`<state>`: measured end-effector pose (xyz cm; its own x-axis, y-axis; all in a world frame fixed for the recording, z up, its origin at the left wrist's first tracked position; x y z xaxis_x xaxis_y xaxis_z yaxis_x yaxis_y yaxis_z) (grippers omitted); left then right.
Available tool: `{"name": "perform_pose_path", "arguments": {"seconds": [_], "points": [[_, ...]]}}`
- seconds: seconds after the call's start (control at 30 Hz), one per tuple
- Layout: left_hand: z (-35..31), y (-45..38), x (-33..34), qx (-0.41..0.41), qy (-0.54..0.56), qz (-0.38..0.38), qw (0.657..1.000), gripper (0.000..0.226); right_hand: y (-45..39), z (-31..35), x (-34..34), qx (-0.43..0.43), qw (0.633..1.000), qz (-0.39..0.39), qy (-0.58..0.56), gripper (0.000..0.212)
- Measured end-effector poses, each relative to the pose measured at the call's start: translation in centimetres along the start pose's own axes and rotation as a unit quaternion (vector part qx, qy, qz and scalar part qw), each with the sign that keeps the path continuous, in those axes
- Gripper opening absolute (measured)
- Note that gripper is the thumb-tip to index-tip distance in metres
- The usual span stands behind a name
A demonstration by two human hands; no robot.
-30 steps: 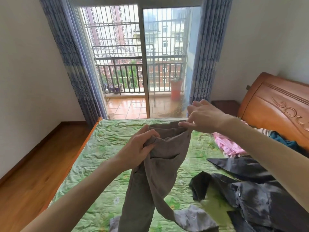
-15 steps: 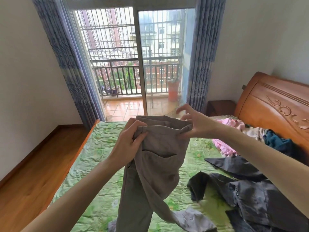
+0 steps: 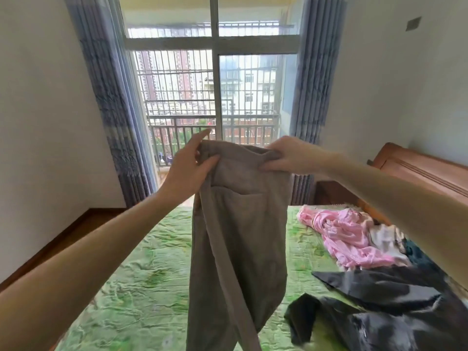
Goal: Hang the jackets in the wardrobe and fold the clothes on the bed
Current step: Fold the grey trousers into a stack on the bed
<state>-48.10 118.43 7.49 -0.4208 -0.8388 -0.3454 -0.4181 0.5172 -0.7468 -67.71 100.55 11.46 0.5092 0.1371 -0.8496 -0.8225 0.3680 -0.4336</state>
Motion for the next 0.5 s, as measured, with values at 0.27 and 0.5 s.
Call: {"name": "perform_pose_path", "arguments": {"seconds": [0.27, 0.5], "points": [[-3.7, -10.9, -3.1, 0.067, -0.041, -0.075, 0.994, 0.025, -4.7, 2.0, -7.2, 0.023, 0.964, -0.261, -0.048, 0.034], [-2.8, -8.8, -1.2, 0.062, -0.046, 0.073, 0.994, 0.030, -2.3, 0.0, -4.4, 0.057, 0.986, -0.123, 0.099, 0.032]]}}
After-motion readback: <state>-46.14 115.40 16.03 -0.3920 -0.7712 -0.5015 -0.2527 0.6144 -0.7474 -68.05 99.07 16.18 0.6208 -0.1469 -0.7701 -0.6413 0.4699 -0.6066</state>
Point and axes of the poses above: each hand's wrist, its own y-axis away from the middle knuckle, its own x-axis out of the palm, z = x × y, the point moved 2 cm from there along -y, towards the middle knuckle, and after that the axes turned 10 degrees about -z, right-handed, at the moved point
